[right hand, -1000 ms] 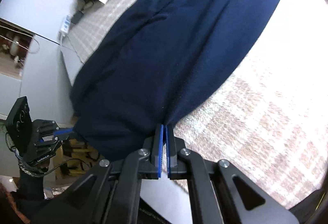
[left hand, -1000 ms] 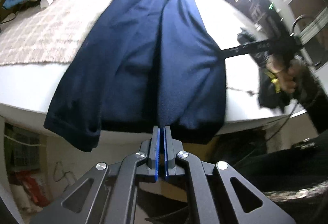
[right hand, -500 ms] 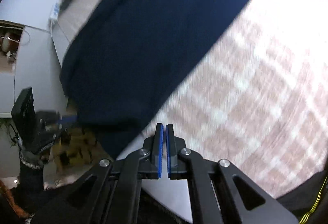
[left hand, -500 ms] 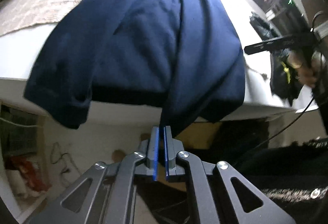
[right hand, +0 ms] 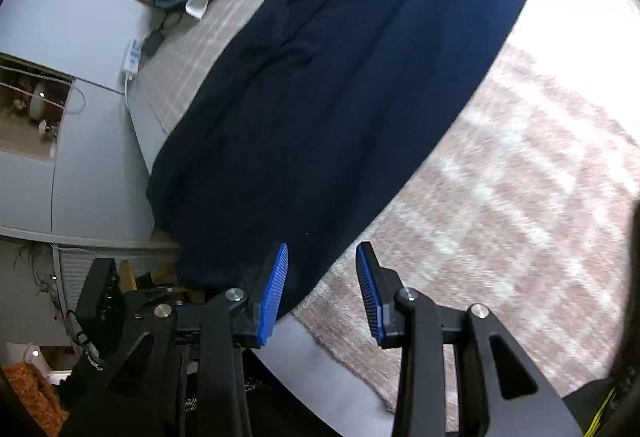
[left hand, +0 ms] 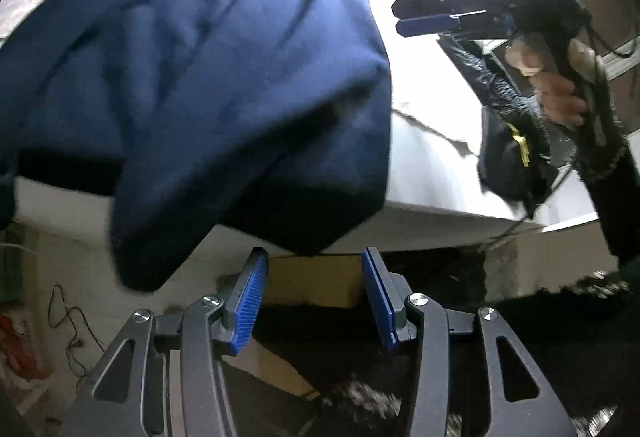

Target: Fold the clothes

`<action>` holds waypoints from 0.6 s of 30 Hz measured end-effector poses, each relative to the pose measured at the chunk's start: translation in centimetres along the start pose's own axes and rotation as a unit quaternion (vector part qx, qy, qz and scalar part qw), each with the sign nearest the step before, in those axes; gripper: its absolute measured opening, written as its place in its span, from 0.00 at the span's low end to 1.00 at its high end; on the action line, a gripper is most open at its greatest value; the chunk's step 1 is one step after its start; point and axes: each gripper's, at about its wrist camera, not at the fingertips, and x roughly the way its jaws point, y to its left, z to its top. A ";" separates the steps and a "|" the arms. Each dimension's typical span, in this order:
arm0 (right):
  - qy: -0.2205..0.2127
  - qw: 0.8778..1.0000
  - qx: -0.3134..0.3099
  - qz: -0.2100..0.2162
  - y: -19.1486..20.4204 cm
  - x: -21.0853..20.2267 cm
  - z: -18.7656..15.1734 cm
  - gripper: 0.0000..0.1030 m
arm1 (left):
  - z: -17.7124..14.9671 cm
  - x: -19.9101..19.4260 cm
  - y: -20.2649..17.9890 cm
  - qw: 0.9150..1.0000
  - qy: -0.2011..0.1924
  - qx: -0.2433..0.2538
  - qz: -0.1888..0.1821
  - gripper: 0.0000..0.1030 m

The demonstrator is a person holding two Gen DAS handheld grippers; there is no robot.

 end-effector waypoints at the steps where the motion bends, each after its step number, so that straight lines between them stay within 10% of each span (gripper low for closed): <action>1: 0.003 1.000 -0.002 0.001 -0.3 0.2 -0.1 0.34 | 0.2 0.0 0.2 1.000 -0.005 -0.006 0.000 0.44; 3: 0.009 1.000 -0.006 0.002 -0.4 0.1 -0.4 0.34 | 0.4 0.0 0.4 1.000 -0.015 -0.022 -0.012 0.43; 7: 0.009 1.000 -0.018 -0.004 -0.6 -0.4 -0.8 0.34 | 0.3 0.2 -0.4 0.999 -0.025 -0.015 -0.016 0.00; 18: 0.006 1.000 -0.021 -0.002 -1.2 -1.0 -0.5 0.34 | 0.5 0.0 -1.5 0.999 -0.029 -0.022 0.017 0.06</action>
